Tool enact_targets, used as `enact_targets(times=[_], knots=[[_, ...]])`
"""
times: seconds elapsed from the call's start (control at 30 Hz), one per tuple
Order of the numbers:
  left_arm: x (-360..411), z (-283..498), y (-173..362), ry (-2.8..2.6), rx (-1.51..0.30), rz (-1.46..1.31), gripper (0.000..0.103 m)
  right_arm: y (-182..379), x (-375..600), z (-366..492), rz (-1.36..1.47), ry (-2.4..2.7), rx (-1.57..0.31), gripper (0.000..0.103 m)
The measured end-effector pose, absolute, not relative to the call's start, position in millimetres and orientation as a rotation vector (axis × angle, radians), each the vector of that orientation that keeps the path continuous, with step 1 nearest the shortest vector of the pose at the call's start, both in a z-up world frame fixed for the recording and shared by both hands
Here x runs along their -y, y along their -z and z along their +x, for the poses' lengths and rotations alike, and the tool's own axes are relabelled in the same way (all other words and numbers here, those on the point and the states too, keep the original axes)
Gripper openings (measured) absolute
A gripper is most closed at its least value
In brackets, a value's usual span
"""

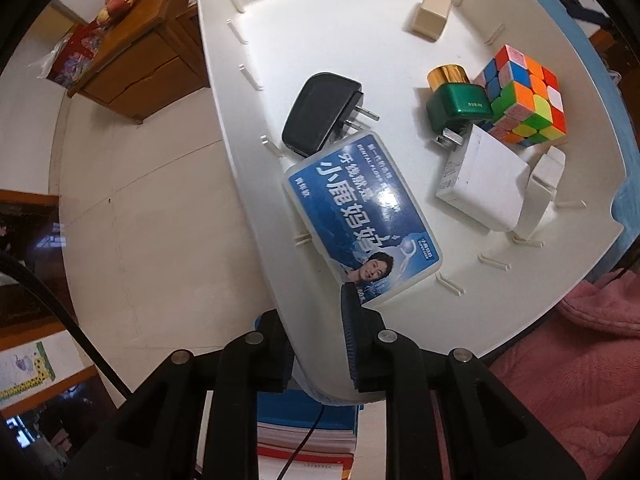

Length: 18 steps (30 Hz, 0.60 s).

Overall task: Organize rigid objects
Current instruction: 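Move the right gripper to the gold round tin and grasp it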

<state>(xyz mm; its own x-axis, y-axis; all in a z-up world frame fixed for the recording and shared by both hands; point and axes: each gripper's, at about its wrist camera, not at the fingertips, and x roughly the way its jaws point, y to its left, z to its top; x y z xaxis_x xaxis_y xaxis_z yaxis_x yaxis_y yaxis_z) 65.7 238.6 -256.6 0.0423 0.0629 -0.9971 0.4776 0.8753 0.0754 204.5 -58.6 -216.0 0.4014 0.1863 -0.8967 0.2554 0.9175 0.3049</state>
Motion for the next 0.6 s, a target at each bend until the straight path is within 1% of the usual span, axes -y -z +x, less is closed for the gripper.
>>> enact_targets(times=[0.33, 0.6], knots=[[-233, 66, 259, 0.314, -1.546, 0.462, 0.022, 257, 77, 241, 0.337, 0.066, -1.255, 0.075], [-232, 68, 258, 0.298, -1.562, 0.461, 0.022, 269, 72, 257, 0.276, 0.063, -1.262, 0.074]])
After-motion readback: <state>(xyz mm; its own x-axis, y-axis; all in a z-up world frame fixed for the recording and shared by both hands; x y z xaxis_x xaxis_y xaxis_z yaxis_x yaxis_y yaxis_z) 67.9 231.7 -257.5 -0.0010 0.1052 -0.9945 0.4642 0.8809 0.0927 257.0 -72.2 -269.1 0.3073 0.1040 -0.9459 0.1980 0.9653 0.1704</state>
